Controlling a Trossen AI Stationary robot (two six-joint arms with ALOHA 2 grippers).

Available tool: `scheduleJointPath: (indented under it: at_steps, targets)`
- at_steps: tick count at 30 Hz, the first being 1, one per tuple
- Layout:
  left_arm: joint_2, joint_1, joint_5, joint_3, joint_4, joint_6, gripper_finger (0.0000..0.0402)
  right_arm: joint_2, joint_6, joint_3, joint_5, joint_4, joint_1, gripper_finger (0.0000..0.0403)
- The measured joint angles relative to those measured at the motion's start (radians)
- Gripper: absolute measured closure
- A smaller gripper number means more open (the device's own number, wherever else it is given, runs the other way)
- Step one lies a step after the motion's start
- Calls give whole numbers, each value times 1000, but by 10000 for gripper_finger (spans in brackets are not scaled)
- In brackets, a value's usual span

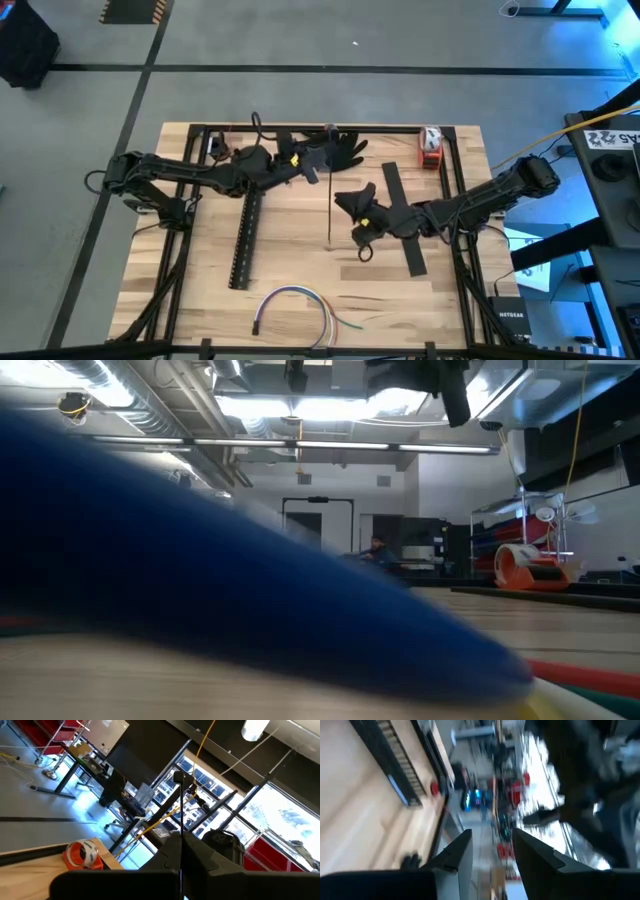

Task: Ziptie cables
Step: Wrap the cable wires together using the black zip tie

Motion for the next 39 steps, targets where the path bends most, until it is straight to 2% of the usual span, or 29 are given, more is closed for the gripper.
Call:
scheduleJointPath:
  at_steps: [5, 8, 17, 22, 26, 32, 36, 39]
  targets:
    - [0, 9, 0, 0, -6, -10, 401, 0, -36, 0, -46, 66, 0, 270]
    - [0, 11, 0, 0, -6, -13, 401, 1, -51, 0, -94, 48, -4, 270]
    - [0, 13, 0, 0, -8, -13, 401, 62, -111, 0, -186, 93, -14, 270]
    - [0, 18, 0, 0, -7, -12, 401, 68, -99, 0, -195, 92, -14, 273]
    - [0, 19, 0, 0, -11, -4, 401, 68, -65, 0, -195, 89, -14, 304]
    - [0, 19, 0, 0, -16, 36, 401, 68, -2, 0, -194, 84, -14, 392]
    - [0, 18, 1, 0, -16, 150, 401, 66, 92, 1, -194, 73, -17, 392]
    - [0, 18, 5, 0, -10, 302, 401, 48, 205, 1, -225, 18, -48, 400]
